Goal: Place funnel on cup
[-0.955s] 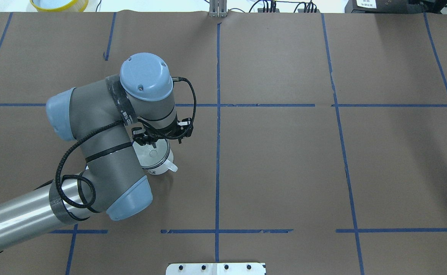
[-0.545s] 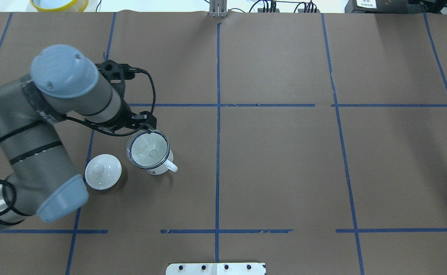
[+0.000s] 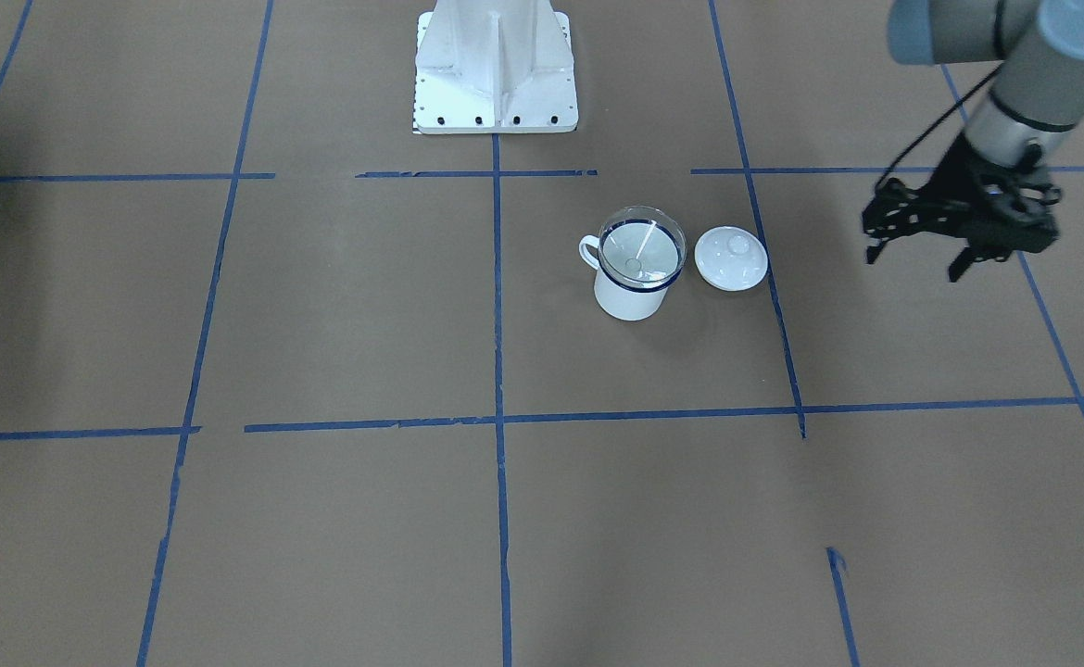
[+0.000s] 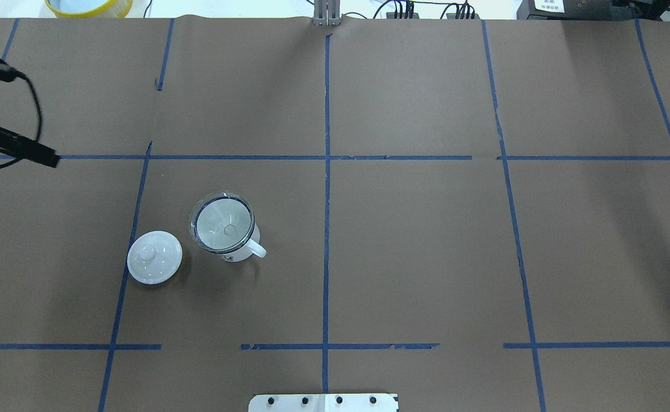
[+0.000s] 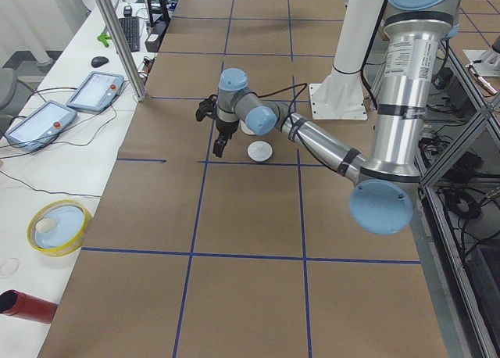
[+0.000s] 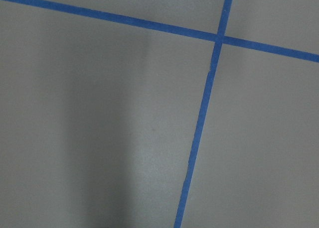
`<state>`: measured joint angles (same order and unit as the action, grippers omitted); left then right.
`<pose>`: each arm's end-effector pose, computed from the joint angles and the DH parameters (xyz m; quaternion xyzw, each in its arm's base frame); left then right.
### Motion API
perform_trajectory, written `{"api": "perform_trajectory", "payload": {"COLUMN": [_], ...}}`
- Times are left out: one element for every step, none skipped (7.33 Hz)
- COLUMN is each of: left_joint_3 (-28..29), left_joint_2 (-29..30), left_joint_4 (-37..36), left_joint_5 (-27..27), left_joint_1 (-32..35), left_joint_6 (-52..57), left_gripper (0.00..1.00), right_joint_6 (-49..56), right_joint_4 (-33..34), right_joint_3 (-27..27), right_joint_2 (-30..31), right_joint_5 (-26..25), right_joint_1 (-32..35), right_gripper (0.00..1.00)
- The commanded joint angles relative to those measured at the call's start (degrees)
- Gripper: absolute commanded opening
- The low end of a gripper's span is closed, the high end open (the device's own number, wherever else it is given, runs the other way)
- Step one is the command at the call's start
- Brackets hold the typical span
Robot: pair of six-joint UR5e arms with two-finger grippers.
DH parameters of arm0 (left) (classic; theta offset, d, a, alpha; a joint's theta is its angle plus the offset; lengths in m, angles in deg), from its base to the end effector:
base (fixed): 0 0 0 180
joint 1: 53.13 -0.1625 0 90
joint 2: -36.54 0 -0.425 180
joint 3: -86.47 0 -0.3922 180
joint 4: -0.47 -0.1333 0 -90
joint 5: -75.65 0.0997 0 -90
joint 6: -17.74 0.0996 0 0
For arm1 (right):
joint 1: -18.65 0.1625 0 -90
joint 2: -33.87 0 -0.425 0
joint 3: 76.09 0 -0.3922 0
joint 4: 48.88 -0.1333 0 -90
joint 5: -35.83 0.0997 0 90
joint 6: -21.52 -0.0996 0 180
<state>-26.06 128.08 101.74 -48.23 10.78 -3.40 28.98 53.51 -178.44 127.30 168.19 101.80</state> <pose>0.1495 -0.4821 0.4372 0.1548 0.3707 0.1277 0.9068 0.0112 -0.4617 0.6054 -0.0263 -0.3613 -0.1052 0.9261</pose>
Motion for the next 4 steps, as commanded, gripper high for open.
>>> {"api": "perform_trajectory", "payload": {"left_joint_3": [5.7,6.2,6.2,8.7], "left_joint_2": [-9.7,-14.2,-15.4,-15.0], "left_joint_4": [1.6,1.2,0.6,-2.0], "left_joint_5": [-5.2,-5.1,-5.1,-5.1], "left_joint_1": [17.2,23.6,25.4,25.6], "left_joint_6": [28.4,34.8,36.1,36.1], "left_gripper": [1.0,1.0,1.0,1.0], "right_joint_6": [0.0,0.0,0.0,0.0], "right_joint_4": [0.0,0.0,0.0,0.0], "right_joint_3": [0.0,0.0,0.0,0.0], "right_joint_2": [0.0,0.0,0.0,0.0], "right_joint_5": [0.0,0.0,0.0,0.0], "right_joint_1": [0.0,0.0,0.0,0.0], "right_gripper": [1.0,1.0,1.0,1.0]}}
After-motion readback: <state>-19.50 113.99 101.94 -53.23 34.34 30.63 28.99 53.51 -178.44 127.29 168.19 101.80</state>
